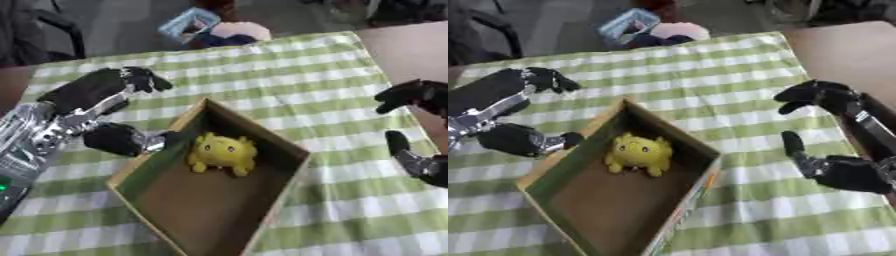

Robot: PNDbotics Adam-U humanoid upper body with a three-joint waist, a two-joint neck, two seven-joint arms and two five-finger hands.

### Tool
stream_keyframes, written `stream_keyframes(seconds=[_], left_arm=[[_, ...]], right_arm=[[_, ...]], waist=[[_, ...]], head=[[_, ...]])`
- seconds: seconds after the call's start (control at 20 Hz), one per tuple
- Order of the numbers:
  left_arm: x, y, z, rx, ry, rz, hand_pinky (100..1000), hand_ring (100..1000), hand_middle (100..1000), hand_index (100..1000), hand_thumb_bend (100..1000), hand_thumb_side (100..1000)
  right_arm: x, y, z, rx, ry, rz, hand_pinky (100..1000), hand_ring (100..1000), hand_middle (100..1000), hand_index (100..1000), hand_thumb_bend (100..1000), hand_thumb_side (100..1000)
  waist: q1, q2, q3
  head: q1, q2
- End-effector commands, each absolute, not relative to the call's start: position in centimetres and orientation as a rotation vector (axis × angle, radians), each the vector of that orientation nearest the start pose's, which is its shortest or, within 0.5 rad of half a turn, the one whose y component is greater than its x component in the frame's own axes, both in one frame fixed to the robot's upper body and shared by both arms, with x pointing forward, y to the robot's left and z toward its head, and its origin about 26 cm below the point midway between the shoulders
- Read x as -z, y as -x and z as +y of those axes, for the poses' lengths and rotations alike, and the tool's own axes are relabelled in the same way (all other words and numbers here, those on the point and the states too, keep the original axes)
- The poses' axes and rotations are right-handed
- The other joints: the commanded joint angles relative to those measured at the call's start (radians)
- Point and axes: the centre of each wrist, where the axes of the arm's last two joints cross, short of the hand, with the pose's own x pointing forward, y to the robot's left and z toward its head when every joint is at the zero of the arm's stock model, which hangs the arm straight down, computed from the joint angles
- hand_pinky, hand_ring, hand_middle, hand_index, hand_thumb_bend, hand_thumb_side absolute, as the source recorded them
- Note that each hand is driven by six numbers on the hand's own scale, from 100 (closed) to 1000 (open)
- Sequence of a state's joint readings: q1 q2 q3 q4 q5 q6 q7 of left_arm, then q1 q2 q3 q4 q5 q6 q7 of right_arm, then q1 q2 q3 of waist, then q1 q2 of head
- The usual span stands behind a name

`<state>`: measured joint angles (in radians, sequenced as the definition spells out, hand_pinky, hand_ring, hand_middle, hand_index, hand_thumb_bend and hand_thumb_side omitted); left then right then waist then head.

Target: Pick up objects on the table and place them in the box.

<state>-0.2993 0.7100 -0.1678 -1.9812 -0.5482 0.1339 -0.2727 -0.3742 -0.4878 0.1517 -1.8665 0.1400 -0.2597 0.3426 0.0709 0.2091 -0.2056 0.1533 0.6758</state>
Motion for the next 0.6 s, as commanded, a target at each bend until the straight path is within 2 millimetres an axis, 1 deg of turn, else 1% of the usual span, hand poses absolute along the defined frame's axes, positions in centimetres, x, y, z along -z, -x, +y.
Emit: stream_keyframes(seconds=[0.05, 0.35, 0.55, 0.6], left_arm=[[-21.1, -29.2, 28.3, 1.148, -0.843, -1.837, 785, 744, 721, 867, 369, 756], [-18.9, -28.8, 28.3, 0.917, -0.777, -1.931, 767, 723, 694, 849, 286, 738], [-17.4, -28.7, 28.3, 0.795, -0.720, -1.941, 755, 710, 679, 843, 223, 731], [-17.0, -28.7, 28.3, 0.770, -0.706, -1.943, 748, 700, 669, 840, 195, 728]], right_arm=[[-19.9, -32.2, -25.7, -1.178, 0.152, -2.233, 824, 720, 755, 830, 100, 100], [-20.0, -32.2, -25.7, -1.166, 0.159, -2.238, 824, 722, 757, 831, 100, 100], [-20.0, -32.2, -25.6, -1.166, 0.161, -2.241, 824, 723, 758, 832, 100, 100], [-20.0, -32.2, -25.6, -1.164, 0.162, -2.242, 824, 723, 758, 832, 100, 100]], waist=[[-0.008, -0.014, 0.005], [-0.015, -0.014, 0.014], [-0.018, -0.015, 0.018], [-0.019, -0.015, 0.019]], head=[[-0.007, -0.001], [-0.017, 0.002], [-0.023, -0.001], [-0.024, -0.002]])
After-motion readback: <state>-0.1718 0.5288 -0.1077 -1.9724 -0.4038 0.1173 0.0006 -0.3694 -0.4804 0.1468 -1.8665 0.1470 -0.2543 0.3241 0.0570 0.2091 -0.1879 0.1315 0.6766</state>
